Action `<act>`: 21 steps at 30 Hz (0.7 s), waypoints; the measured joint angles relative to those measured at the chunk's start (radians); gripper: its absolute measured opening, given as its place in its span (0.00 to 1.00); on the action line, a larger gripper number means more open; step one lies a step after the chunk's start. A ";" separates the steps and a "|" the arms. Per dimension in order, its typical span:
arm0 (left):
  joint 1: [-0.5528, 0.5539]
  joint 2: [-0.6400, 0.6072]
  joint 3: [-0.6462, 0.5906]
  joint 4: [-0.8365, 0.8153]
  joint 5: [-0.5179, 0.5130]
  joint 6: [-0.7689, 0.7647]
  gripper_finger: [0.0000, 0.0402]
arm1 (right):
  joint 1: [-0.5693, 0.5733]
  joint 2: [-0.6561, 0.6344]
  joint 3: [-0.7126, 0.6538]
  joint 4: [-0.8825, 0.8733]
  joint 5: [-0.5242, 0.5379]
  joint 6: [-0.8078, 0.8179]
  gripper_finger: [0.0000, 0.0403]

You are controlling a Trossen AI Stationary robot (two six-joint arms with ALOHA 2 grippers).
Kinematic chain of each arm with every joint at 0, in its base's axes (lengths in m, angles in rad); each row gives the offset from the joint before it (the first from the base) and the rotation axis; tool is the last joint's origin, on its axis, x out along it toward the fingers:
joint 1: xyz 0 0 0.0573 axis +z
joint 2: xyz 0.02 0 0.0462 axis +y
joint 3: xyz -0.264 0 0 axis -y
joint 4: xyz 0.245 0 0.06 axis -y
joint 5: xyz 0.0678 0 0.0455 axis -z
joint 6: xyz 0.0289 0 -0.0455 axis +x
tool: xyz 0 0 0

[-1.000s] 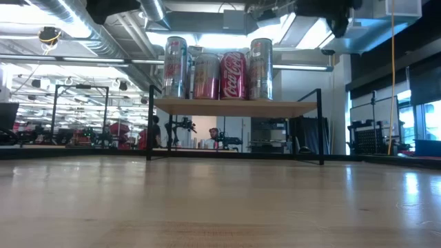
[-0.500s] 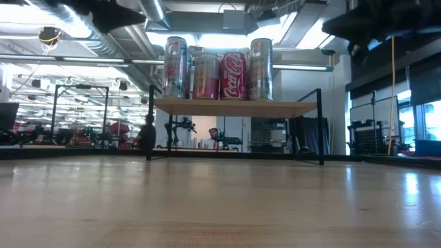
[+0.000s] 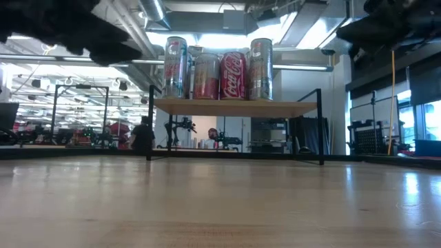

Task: Place canned beverage on shelf
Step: Return to Home Position

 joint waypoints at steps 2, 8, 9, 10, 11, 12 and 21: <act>0.000 -0.036 -0.054 0.067 0.062 0.008 0.84 | -0.001 0.000 -0.009 0.020 -0.078 -0.056 0.02; 0.002 -0.221 -0.206 0.156 0.193 -0.022 0.84 | -0.001 -0.029 -0.135 0.241 -0.221 -0.069 0.02; 0.002 -0.256 -0.223 0.159 0.190 -0.022 0.84 | -0.001 -0.044 -0.165 0.260 -0.221 -0.058 0.02; 0.003 -0.294 -0.240 0.161 0.179 -0.022 0.84 | -0.001 -0.061 -0.190 0.271 -0.222 -0.052 0.02; 0.004 -0.330 -0.257 0.161 0.163 -0.021 0.84 | -0.001 -0.080 -0.212 0.278 -0.221 -0.046 0.02; 0.004 -0.364 -0.272 0.158 0.145 -0.017 0.84 | -0.001 -0.104 -0.231 0.281 -0.219 -0.034 0.02; 0.004 -0.621 -0.276 -0.052 0.093 0.013 0.84 | -0.001 -0.339 -0.297 0.211 -0.083 -0.006 0.02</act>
